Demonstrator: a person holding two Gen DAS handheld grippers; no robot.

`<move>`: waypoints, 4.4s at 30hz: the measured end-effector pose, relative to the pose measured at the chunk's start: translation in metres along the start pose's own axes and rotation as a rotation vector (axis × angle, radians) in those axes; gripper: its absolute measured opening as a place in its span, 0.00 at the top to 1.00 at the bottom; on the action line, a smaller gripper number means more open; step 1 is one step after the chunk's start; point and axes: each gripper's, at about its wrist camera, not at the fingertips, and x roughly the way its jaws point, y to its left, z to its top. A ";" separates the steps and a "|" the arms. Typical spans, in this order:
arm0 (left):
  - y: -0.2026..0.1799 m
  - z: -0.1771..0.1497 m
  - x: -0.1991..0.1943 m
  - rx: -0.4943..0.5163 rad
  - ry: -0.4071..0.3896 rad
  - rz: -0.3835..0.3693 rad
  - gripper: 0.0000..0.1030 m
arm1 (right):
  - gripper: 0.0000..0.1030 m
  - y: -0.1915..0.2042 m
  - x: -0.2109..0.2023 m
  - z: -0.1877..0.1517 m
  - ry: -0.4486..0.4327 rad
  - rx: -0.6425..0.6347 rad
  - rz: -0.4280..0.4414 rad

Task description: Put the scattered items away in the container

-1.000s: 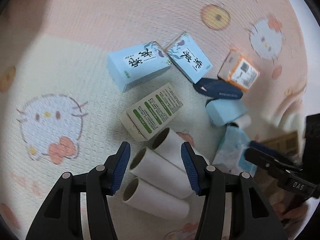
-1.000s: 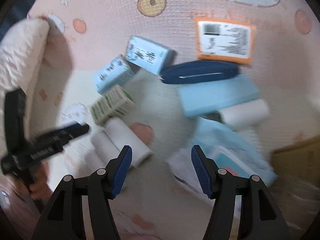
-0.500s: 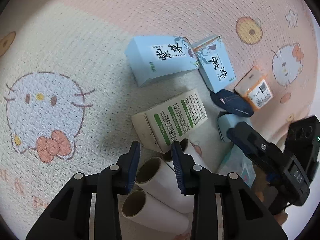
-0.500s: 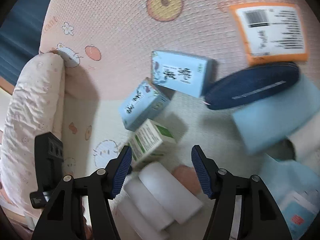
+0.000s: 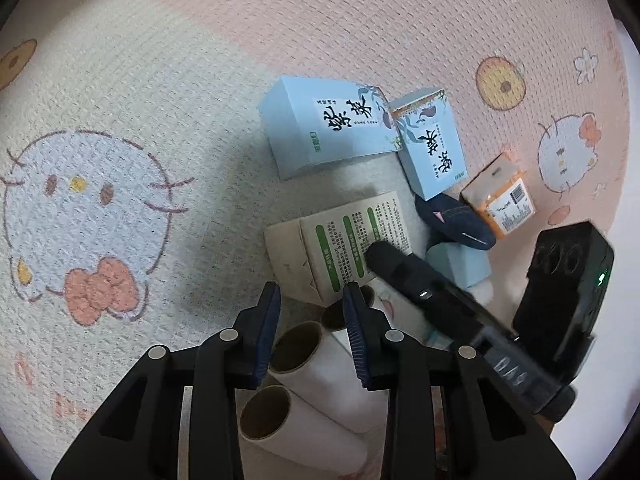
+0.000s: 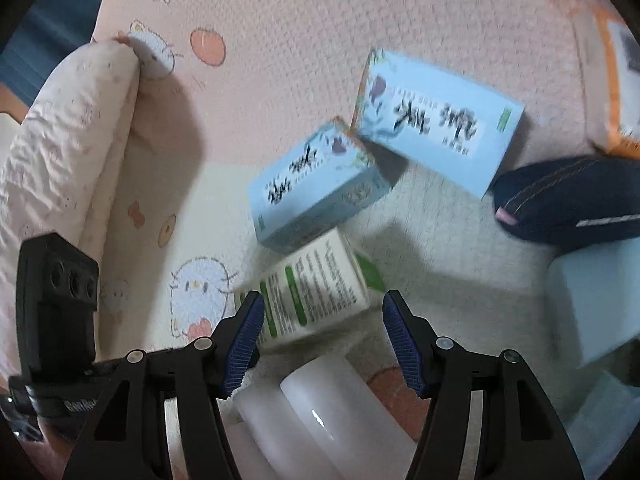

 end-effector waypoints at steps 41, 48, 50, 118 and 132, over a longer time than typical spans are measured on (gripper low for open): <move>-0.027 0.014 -0.010 0.097 -0.095 -0.009 0.75 | 0.51 0.005 -0.018 0.007 -0.082 0.076 0.017; -0.064 -0.001 -0.003 0.089 -0.003 -0.193 1.00 | 0.69 0.000 -0.061 -0.016 -0.182 0.217 0.144; -0.066 -0.002 -0.001 0.103 -0.021 -0.146 1.00 | 0.68 -0.004 -0.069 -0.020 -0.182 0.214 0.043; -0.170 -0.070 0.061 0.410 0.200 -0.253 0.66 | 0.55 -0.063 -0.207 -0.113 -0.356 0.400 -0.241; -0.177 -0.081 0.030 0.545 0.125 -0.165 0.54 | 0.54 -0.056 -0.236 -0.155 -0.337 0.398 -0.398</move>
